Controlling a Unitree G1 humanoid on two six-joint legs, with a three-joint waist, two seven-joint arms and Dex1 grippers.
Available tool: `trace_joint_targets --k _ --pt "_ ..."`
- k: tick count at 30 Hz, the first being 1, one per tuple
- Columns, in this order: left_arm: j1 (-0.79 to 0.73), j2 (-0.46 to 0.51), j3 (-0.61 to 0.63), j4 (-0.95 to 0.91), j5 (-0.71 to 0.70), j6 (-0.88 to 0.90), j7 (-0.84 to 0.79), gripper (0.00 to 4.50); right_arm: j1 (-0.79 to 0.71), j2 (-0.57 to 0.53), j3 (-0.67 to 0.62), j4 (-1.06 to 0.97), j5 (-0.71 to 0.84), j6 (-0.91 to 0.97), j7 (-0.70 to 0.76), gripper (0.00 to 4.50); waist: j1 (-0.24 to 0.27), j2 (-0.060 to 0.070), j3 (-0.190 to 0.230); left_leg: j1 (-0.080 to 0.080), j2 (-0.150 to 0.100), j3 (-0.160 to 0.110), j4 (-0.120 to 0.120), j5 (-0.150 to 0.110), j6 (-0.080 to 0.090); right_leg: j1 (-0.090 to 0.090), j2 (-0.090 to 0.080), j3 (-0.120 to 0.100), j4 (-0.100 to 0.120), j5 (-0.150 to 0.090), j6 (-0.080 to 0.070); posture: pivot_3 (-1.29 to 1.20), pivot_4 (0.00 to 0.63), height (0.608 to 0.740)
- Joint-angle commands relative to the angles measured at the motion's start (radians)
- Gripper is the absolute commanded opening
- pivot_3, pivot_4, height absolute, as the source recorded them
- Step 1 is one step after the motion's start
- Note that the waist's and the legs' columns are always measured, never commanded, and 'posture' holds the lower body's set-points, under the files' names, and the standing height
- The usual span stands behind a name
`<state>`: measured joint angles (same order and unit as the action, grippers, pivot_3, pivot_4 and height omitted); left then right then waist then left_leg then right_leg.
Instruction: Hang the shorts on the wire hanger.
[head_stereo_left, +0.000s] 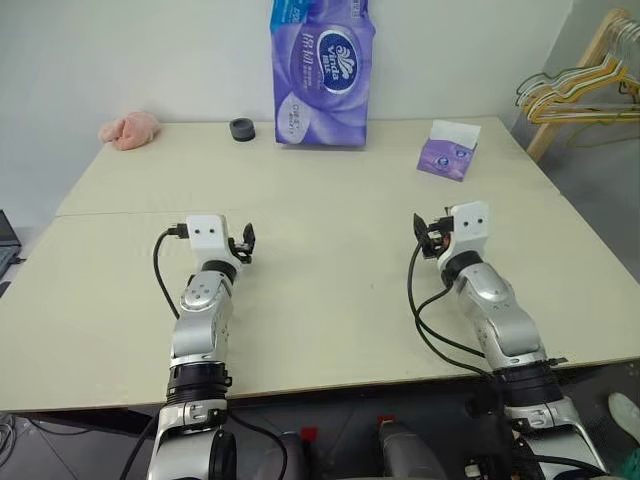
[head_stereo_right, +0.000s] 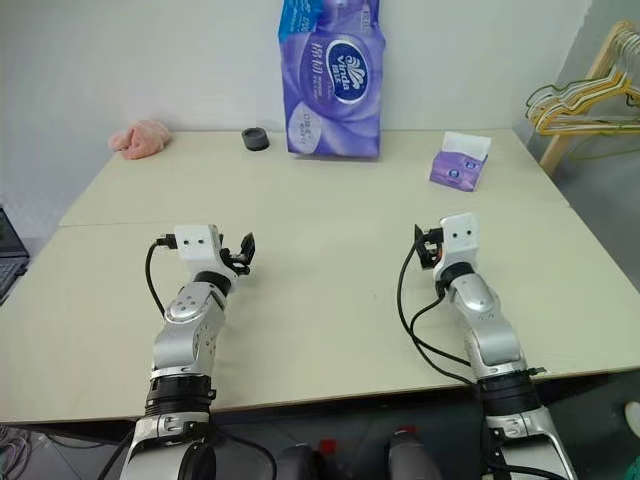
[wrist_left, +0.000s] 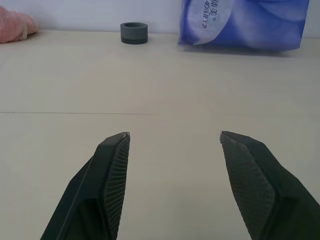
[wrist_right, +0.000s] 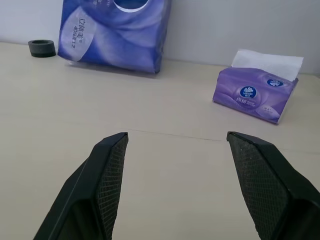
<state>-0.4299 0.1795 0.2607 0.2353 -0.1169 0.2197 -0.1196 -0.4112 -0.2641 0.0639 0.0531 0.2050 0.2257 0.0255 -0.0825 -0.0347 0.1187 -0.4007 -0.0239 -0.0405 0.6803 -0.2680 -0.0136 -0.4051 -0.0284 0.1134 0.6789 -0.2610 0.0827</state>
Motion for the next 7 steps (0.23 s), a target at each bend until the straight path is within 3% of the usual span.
trace_joint_targets --k 1,7 --pt "-0.028 0.012 -0.003 -0.003 -0.017 -0.032 -0.007 3.04 0.0 0.008 -0.039 -0.015 -0.022 -0.028 0.013 3.37 0.0 0.0 -0.003 0.0 0.0 0.0 0.0 0.0 0.0 0.0 0.0 0.0 0.0 0.0 0.0 -0.02 0.049 0.74" --pt "-0.018 0.012 -0.015 -0.017 -0.031 -0.035 -0.031 3.04 0.031 0.02 -0.063 -0.038 -0.043 -0.018 0.03 3.37 0.0 0.0 -0.007 0.0 0.0 -0.001 0.0 0.0 0.0 0.0 0.0 -0.001 0.0 0.0 0.0 -0.01 0.053 0.74"
